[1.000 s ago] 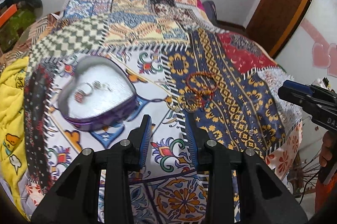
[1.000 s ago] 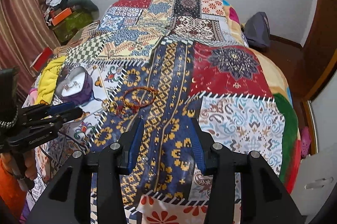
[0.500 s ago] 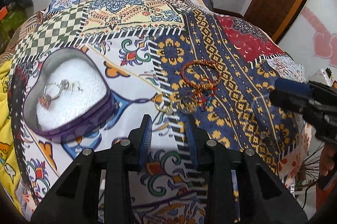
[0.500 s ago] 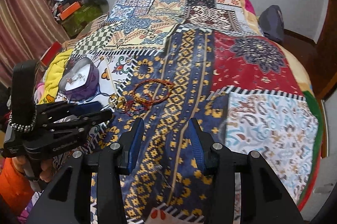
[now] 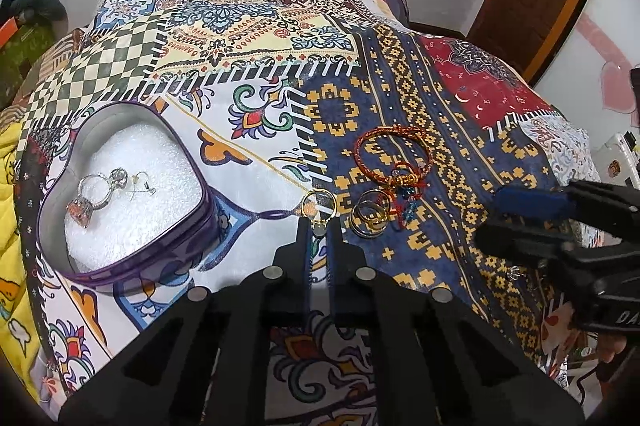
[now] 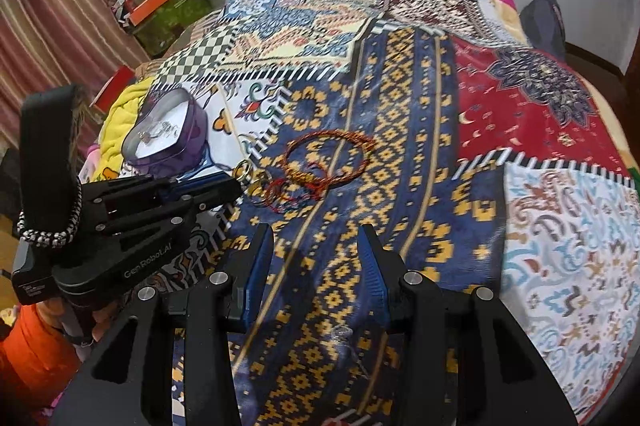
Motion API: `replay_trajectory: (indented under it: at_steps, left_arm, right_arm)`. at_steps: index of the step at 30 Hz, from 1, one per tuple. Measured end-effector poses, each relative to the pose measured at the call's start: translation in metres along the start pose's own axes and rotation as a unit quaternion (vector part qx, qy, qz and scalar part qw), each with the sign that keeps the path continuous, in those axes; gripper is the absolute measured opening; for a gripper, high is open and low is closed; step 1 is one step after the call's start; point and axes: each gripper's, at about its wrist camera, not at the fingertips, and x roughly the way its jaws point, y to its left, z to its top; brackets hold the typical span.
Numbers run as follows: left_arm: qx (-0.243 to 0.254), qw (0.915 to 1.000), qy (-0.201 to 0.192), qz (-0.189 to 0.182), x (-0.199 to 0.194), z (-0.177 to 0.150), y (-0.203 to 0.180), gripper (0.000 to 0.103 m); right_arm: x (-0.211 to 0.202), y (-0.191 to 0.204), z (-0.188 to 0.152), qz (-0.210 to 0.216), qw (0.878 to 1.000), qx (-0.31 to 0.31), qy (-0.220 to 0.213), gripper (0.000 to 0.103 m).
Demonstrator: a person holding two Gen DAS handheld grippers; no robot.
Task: Organize jewelry
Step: 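Move the left tool back to the jewelry and grasp a gold ring, then grasp the red beaded bracelet with the right tool while the left tool holds the gold ring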
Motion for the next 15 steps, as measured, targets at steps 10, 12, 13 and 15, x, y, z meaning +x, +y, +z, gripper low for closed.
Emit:
replay_trajectory:
  at_steps: [10,12,13,15]
  left_arm:
    - [-0.007,0.9996,-0.029,0.002,-0.029,-0.006,0.012,0.005]
    - [-0.008,0.9993,-0.036,0.003,-0.034,-0.004,0.014,0.005]
    - [-0.010,0.9992,-0.040,0.001,-0.036,-0.002,0.015,0.005]
    - [-0.013,0.9987,-0.048,-0.002,-0.040,0.001,0.017,0.005]
  right_arm:
    - [0.016,0.010,0.004,0.005,1.000,-0.005,0.014,0.040]
    - [0.015,0.007,0.009,0.000,1.000,0.001,0.006,0.040]
    - [0.014,0.006,0.011,-0.002,1.000,0.004,0.004,0.040]
    - [0.012,-0.001,0.018,-0.011,1.000,0.010,-0.003,0.040]
